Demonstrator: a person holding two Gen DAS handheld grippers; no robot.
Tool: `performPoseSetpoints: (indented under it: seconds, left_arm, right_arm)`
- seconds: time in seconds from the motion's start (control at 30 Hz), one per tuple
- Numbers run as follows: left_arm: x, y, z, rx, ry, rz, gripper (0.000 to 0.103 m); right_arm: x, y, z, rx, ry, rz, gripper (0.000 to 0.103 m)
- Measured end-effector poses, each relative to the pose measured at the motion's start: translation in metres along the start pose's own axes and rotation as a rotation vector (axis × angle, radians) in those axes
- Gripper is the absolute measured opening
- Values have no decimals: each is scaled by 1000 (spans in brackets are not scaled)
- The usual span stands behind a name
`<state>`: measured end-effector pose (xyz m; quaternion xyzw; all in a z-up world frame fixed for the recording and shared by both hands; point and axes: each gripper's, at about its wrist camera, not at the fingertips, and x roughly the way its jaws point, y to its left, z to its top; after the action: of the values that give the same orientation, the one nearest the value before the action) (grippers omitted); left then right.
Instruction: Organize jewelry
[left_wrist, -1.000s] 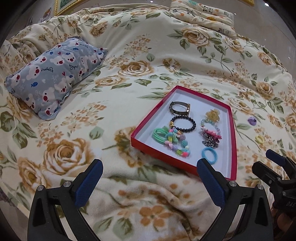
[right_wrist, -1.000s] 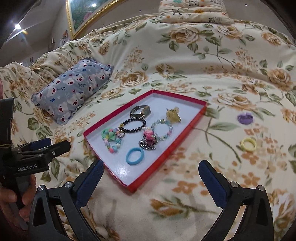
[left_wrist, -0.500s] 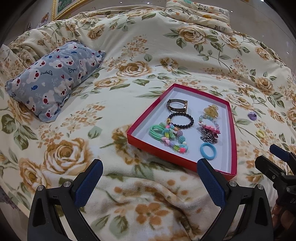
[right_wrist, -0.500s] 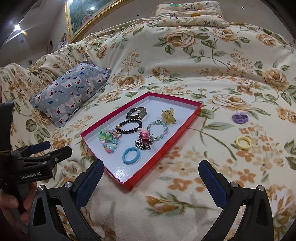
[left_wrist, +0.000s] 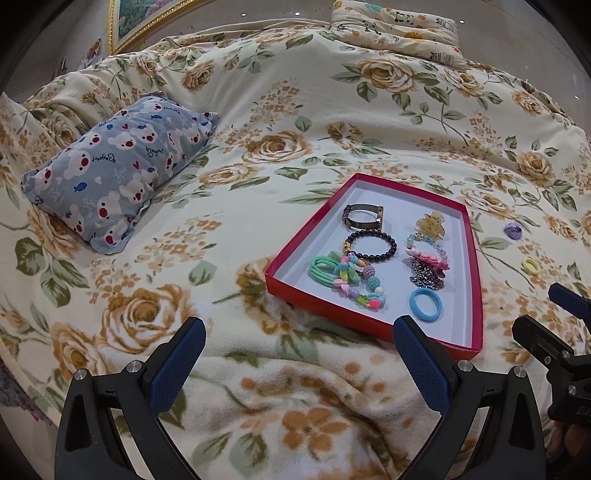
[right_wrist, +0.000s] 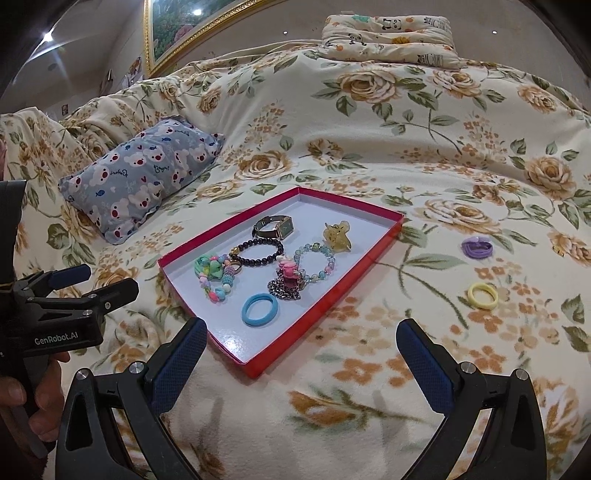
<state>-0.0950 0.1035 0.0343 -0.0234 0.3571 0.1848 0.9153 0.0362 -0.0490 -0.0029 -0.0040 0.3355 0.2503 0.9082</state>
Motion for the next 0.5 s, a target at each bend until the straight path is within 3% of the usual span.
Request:
performPoseSetpoints:
  seconds: [0.5]
  left_arm:
    - [2,-2,-1,14,1,10,102]
  right_arm:
    - [2,2,0,-7,7,2,103]
